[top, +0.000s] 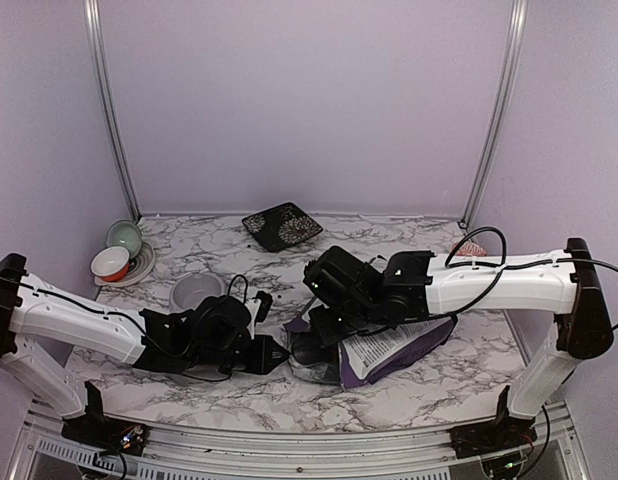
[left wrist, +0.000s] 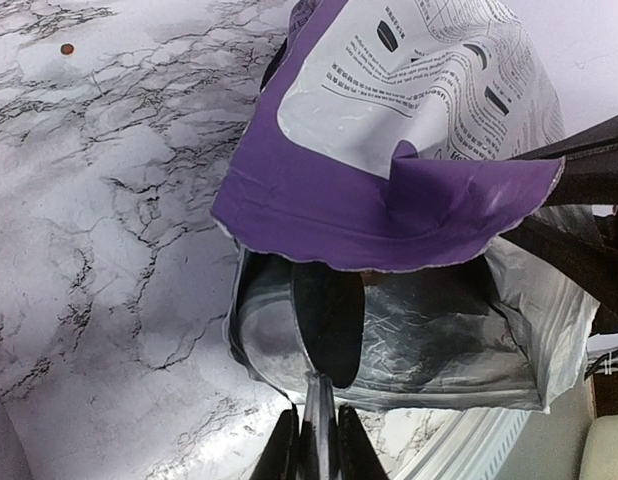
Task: Serve the pet food
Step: Insert the spatula into the pet food bag.
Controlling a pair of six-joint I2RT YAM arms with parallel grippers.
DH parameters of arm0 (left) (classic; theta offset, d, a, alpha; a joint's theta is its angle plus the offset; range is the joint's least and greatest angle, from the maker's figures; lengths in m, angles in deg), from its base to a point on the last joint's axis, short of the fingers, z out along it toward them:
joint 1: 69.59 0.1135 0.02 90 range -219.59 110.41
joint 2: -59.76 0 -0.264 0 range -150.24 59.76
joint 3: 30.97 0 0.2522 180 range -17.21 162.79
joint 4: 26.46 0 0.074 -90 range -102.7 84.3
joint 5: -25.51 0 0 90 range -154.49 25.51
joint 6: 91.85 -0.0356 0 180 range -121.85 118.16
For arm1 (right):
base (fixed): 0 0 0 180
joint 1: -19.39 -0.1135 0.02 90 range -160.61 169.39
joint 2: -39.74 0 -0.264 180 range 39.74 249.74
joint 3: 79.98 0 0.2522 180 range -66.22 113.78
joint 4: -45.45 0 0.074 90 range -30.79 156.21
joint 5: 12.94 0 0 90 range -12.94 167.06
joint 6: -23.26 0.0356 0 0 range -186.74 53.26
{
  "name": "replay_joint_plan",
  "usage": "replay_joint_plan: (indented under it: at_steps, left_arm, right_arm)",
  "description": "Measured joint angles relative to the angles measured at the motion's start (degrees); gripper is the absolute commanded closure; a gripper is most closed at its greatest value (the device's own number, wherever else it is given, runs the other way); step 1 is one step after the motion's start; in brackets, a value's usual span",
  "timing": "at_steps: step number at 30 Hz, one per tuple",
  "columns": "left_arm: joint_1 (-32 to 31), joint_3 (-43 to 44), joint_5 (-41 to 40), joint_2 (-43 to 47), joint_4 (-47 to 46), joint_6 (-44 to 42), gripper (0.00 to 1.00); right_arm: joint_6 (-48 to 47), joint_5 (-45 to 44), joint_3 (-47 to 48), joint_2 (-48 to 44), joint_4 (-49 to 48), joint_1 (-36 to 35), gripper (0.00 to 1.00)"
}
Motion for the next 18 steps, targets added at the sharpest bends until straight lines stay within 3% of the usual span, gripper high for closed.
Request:
replay_joint_plan:
  at_steps: [18]
  left_arm:
    - [-0.8, 2.8, -0.2, -4.2, -0.4, 1.5, 1.0]
  right_arm:
    - [0.0, -0.5, 0.0, 0.2, -0.1, 0.0, 1.0]
